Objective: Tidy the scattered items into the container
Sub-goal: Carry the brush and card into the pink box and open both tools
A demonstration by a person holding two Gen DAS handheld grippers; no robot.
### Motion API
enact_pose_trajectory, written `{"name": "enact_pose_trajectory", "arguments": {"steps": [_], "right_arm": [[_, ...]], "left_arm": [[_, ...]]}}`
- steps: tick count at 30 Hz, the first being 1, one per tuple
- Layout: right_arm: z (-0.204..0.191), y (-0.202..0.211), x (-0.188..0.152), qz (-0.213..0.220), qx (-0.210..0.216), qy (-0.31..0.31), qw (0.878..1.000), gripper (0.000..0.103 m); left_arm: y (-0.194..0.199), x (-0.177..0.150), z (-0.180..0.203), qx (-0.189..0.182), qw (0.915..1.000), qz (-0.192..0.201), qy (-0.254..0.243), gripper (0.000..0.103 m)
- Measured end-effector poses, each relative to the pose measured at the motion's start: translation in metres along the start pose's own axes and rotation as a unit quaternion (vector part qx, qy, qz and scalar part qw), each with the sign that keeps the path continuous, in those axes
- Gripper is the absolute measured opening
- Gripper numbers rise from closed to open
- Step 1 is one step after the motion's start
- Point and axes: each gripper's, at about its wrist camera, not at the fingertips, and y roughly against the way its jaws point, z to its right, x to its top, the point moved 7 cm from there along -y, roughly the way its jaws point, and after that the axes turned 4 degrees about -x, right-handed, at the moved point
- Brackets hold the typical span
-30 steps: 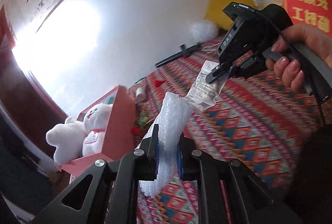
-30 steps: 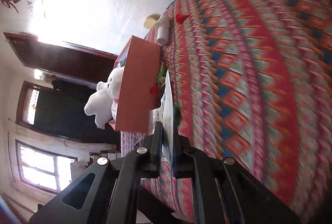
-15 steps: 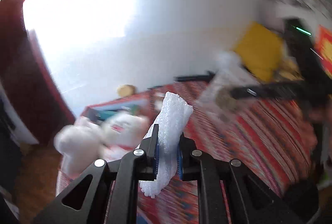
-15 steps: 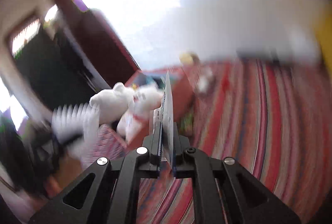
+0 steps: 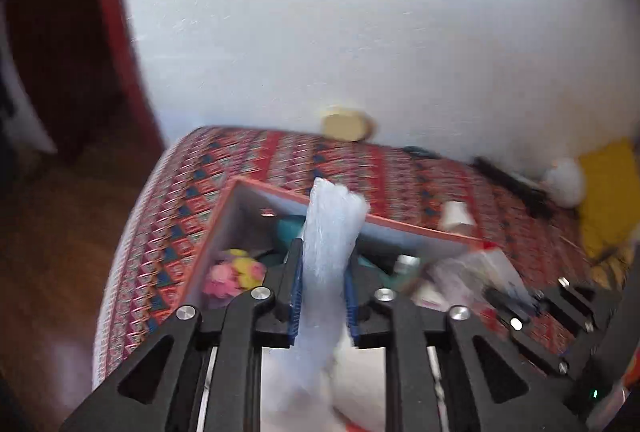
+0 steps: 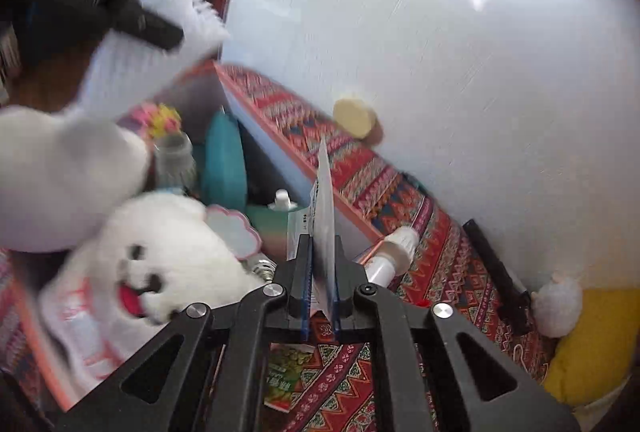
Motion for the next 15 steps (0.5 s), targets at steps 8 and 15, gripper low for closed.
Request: {"name": "enact_pose_trajectory", "arguments": {"steps": [8,15], "right_arm": [[0.024,0.038,0.003,0.062,0.008,-0.075,0.995,0.07],[0.087,0.209,-0.014,0.189,0.034,-0.136,0.972,0.085]], "left_arm": [[0.031,-0.003,0.007,0.0,0.9998,-0.012,0.014,0.058],[0.153,-0.01,0.071,-0.036,0.9973,0.06,-0.02,0.085]]}}
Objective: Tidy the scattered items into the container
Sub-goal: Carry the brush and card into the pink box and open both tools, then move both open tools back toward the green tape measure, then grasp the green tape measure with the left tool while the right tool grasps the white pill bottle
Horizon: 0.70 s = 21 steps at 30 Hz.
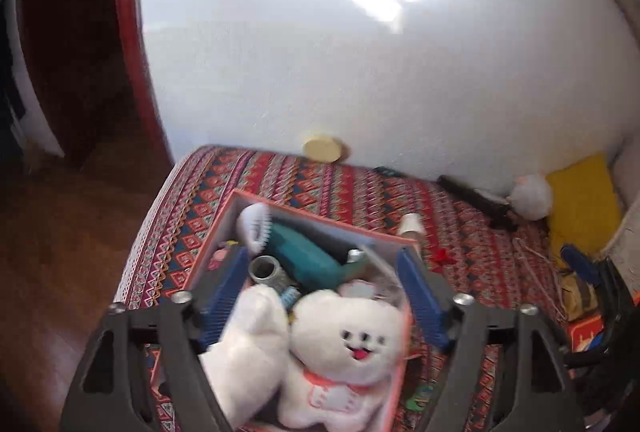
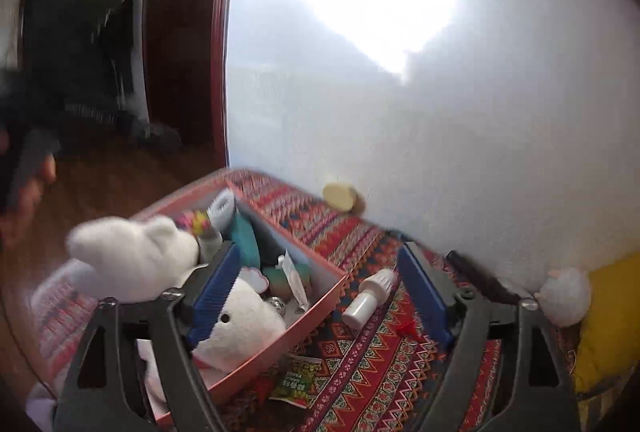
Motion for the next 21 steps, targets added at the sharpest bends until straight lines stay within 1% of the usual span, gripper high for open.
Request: {"name": "enact_pose_trajectory", "arguments": {"steps": [2,3,4,6,8,10,12,14,16,17,19,21], "right_arm": [[0.024,0.051,0.001,0.03,0.015,-0.036,0.999,0.087],[0.034,0.071,-0.005,0.039,0.022,-0.055,0.997,0.091],[0.047,0.086,-0.013,0.045,0.03,-0.075,0.996,0.096],[0.07,0.116,-0.045,0.043,0.047,-0.12,0.991,0.101],[0.092,0.126,-0.087,0.017,0.051,-0.159,0.986,0.101],[0.111,0.127,-0.143,-0.026,0.04,-0.192,0.98,0.101],[0.128,0.123,-0.192,-0.069,0.027,-0.218,0.973,0.101],[0.145,0.115,-0.24,-0.11,0.027,-0.251,0.961,0.1],[0.158,0.107,-0.282,-0.15,0.041,-0.3,0.941,0.099],[0.162,0.105,-0.298,-0.162,0.051,-0.322,0.932,0.098],[0.167,0.096,-0.324,-0.182,0.072,-0.36,0.912,0.098],[0.168,0.09,-0.339,-0.192,0.077,-0.374,0.904,0.098]], "left_arm": [[0.028,-0.015,0.029,-0.017,0.9996,0.014,-0.019,0.086],[0.035,-0.027,0.042,-0.026,0.9993,0.013,-0.025,0.086],[0.04,-0.044,0.058,-0.035,0.9988,0.012,-0.031,0.086],[0.04,-0.089,0.091,-0.048,0.9976,0.004,-0.05,0.086],[0.026,-0.148,0.121,-0.052,0.996,-0.006,-0.073,0.086],[0.004,-0.205,0.144,-0.033,0.9948,-0.021,-0.094,0.086],[-0.025,-0.267,0.166,-0.013,0.992,-0.045,-0.117,0.086],[-0.057,-0.323,0.187,0.0,0.9868,-0.073,-0.144,0.086],[-0.077,-0.359,0.202,0.01,0.9812,-0.099,-0.165,0.086],[-0.088,-0.372,0.208,0.014,0.9783,-0.11,-0.175,0.086],[-0.101,-0.383,0.216,0.025,0.9757,-0.111,-0.188,0.086],[-0.112,-0.383,0.217,0.043,0.9763,-0.095,-0.19,0.086]]}}
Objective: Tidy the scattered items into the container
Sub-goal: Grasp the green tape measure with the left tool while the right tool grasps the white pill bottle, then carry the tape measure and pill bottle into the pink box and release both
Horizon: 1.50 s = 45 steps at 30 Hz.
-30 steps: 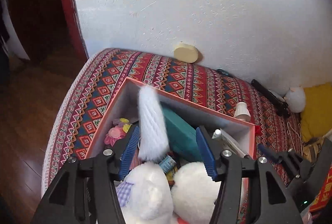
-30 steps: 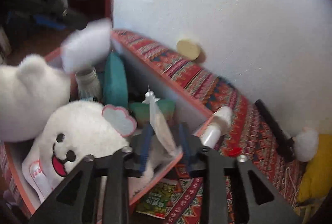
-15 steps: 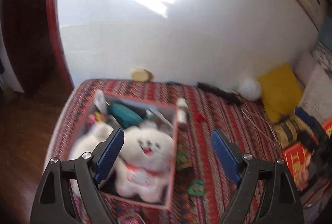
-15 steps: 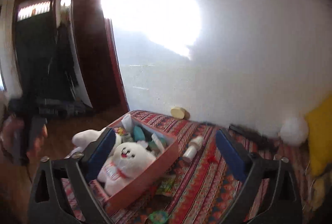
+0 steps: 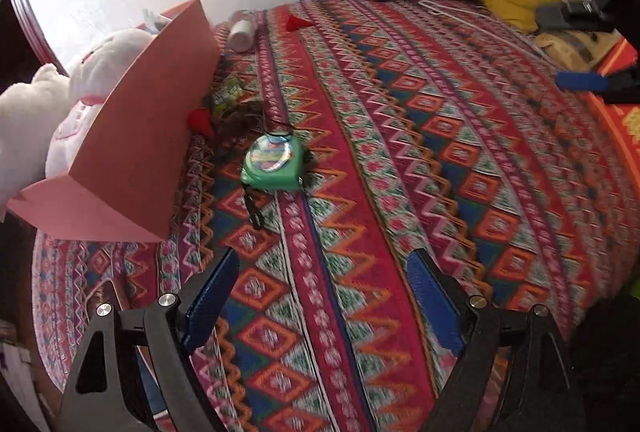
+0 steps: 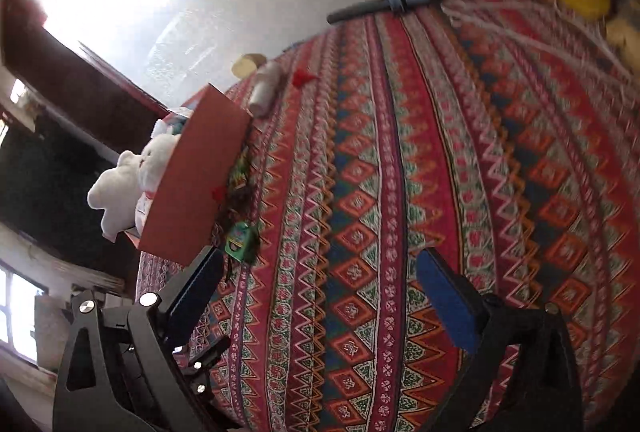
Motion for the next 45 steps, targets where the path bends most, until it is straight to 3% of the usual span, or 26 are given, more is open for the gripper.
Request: {"name": "enact_pose_trajectory", "arguments": {"steps": [5,9,18,22,25,26,31,34,35,37,41,45], "right_arm": [[0.002,-0.037,-0.009,-0.022,0.001,0.0,1.0,0.098],[-0.005,-0.062,-0.002,-0.024,0.009,0.008,1.0,0.098],[-0.03,-0.113,0.036,-0.037,0.004,0.042,0.998,0.098],[-0.054,-0.146,0.067,-0.047,0.013,0.063,0.997,0.098],[-0.077,-0.18,0.106,-0.046,0.026,0.058,0.997,0.098],[-0.087,-0.192,0.121,-0.044,0.032,0.055,0.997,0.098],[-0.133,-0.263,0.183,-0.05,0.023,0.047,0.997,0.098],[-0.147,-0.314,0.199,-0.077,-0.011,0.032,0.996,0.098],[-0.147,-0.327,0.197,-0.093,-0.017,0.024,0.995,0.097],[-0.143,-0.347,0.184,-0.13,-0.028,0.01,0.991,0.042],[-0.126,-0.301,0.154,-0.132,0.065,-0.021,0.989,0.041],[-0.075,-0.215,0.091,-0.121,0.061,-0.01,0.991,0.041]], "left_arm": [[-0.024,0.014,-0.016,0.036,0.9986,0.025,0.028,0.086],[-0.048,0.022,-0.029,0.032,0.9974,0.014,0.062,0.086],[-0.086,0.028,-0.036,0.015,0.9974,0.001,0.071,0.086],[-0.092,0.031,-0.036,0.003,0.9974,0.011,0.071,0.086],[-0.095,0.032,-0.032,-0.013,0.9984,0.021,0.052,0.067],[-0.094,0.033,-0.03,-0.012,0.9986,0.024,0.045,0.055],[-0.088,0.032,-0.029,-0.027,0.9984,0.025,0.043,0.055],[-0.081,0.031,-0.03,-0.04,0.9975,0.027,0.052,0.055],[-0.078,0.032,-0.031,-0.044,0.9972,0.027,0.055,0.055],[-0.069,0.032,-0.032,-0.053,0.9963,0.029,0.061,0.055],[-0.028,0.027,-0.036,-0.083,0.9924,0.05,0.076,0.055],[0.021,0.017,-0.036,-0.107,0.9883,0.07,0.083,0.055]]}}
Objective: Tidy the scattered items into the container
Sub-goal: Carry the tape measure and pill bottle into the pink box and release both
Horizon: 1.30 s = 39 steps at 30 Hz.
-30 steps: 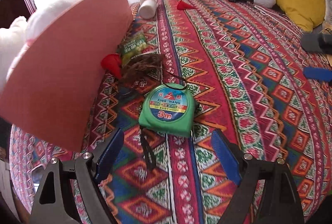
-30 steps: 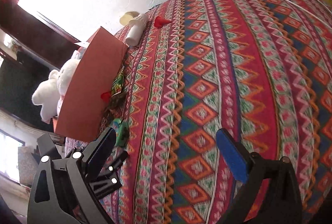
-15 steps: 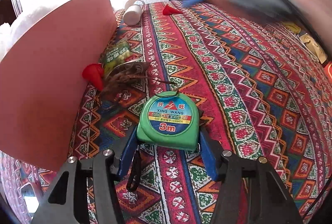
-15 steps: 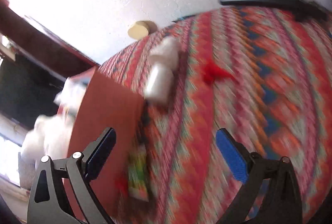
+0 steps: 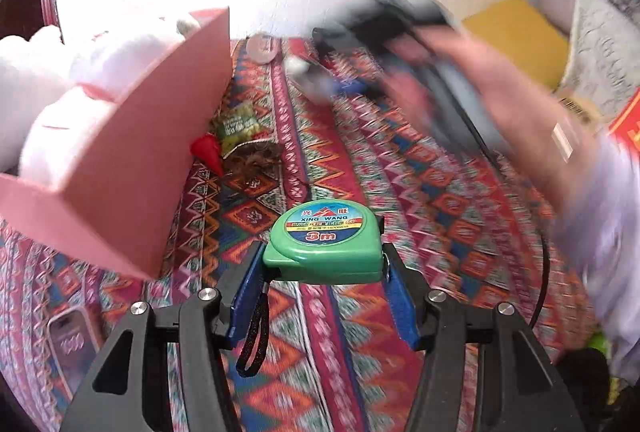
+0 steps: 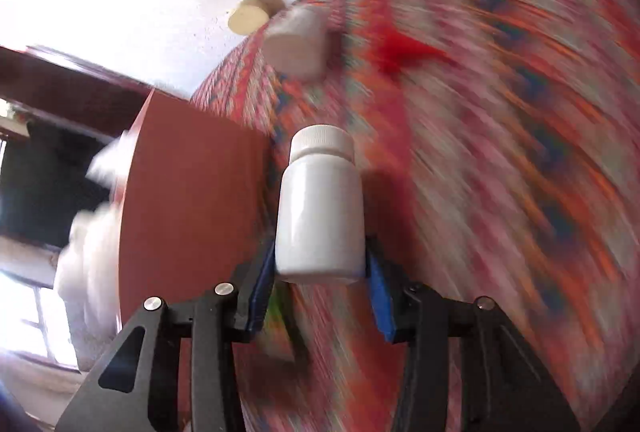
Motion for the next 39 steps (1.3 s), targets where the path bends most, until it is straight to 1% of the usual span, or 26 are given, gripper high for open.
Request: {"name": "enact_pose_trajectory", "arguments": {"steps": [3,7,9,11,14,15,16,18,20,22,23,25,28,30,32,35,38,39], "right_arm": [[0.037,0.064,-0.072,0.012,0.001,-0.014,1.0,0.041],[0.074,0.143,-0.162,0.044,-0.007,-0.033,0.998,0.041],[0.085,0.172,-0.201,0.056,-0.014,-0.037,0.998,0.041],[0.093,0.197,-0.239,0.07,-0.035,-0.033,0.996,0.041],[0.093,0.223,-0.276,0.085,-0.052,-0.025,0.995,0.041],[0.093,0.229,-0.277,0.089,-0.054,-0.023,0.994,0.041],[0.089,0.235,-0.285,0.094,-0.057,-0.017,0.994,0.041],[0.081,0.243,-0.292,0.102,-0.073,-0.001,0.992,0.041],[0.063,0.244,-0.291,0.106,-0.085,0.023,0.99,0.041],[0.043,0.242,-0.285,0.105,-0.082,0.046,0.99,0.041],[0.03,0.236,-0.274,0.104,-0.079,0.057,0.99,0.041],[-0.008,0.229,-0.253,0.11,-0.067,0.091,0.988,0.041],[-0.078,0.223,-0.211,0.134,-0.04,0.154,0.978,0.041],[-0.13,0.214,-0.182,0.149,-0.021,0.194,0.969,0.041],[-0.18,0.199,-0.147,0.158,-0.003,0.228,0.961,0.041],[-0.232,0.167,-0.102,0.158,0.001,0.253,0.955,0.041],[-0.268,0.118,-0.056,0.142,-0.003,0.264,0.954,0.041],[-0.278,0.098,-0.041,0.134,-0.008,0.267,0.954,0.041]], "left_arm": [[0.039,-0.002,0.011,-0.011,0.9998,0.015,0.004,0.055],[0.083,-0.01,0.027,-0.009,0.9994,0.033,-0.01,0.055],[0.101,-0.02,0.038,-0.014,0.9993,0.031,-0.014,0.055],[0.116,-0.031,0.049,-0.017,0.999,0.033,-0.024,0.055],[0.134,-0.047,0.063,-0.016,0.9986,0.034,-0.037,0.055],[0.138,-0.051,0.066,-0.018,0.9986,0.033,-0.036,0.055],[0.144,-0.057,0.068,-0.02,0.9987,0.032,-0.034,0.055],[0.151,-0.063,0.069,-0.02,0.9988,0.034,-0.03,0.055],[0.158,-0.062,0.063,-0.02,0.9988,0.038,-0.022,0.055],[0.168,-0.056,0.052,-0.015,0.9987,0.048,-0.013,0.055],[0.175,-0.048,0.043,-0.012,0.9984,0.055,-0.009,0.055],[0.188,-0.023,0.021,-0.005,0.9971,0.076,-0.005,0.055],[0.204,0.037,-0.026,0.019,0.9938,0.11,-0.005,0.055],[0.205,0.075,-0.056,0.042,0.9916,0.122,-0.003,0.055],[0.199,0.123,-0.094,0.071,0.9892,0.128,-0.007,0.055],[0.172,0.181,-0.142,0.102,0.9873,0.121,-0.006,0.055],[0.135,0.222,-0.19,0.114,0.988,0.103,0.018,0.055],[0.124,0.231,-0.203,0.119,0.9877,0.098,0.023,0.055]]}}
